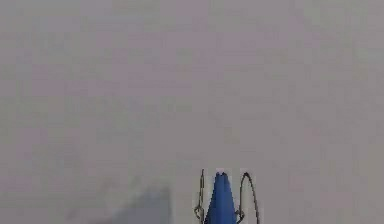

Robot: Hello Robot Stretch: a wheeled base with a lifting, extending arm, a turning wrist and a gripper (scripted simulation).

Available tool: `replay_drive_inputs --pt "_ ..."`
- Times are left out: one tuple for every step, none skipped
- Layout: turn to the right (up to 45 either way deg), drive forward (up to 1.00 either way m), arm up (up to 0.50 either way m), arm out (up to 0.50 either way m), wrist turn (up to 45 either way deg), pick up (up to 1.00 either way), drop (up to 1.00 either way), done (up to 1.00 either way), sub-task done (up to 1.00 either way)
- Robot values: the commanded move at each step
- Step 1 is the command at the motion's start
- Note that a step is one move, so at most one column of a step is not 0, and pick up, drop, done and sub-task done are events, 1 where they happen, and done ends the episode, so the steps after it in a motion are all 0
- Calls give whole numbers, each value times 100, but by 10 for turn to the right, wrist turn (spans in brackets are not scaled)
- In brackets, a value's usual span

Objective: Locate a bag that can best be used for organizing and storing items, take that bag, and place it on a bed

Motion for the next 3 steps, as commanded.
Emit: replay_drive_inputs --pt "450 0 0 0 0 0 0 0 0" --pt "450 0 0 0 0 0 0 0 0" --pt "450 0 0 0 0 0 0 0 0"
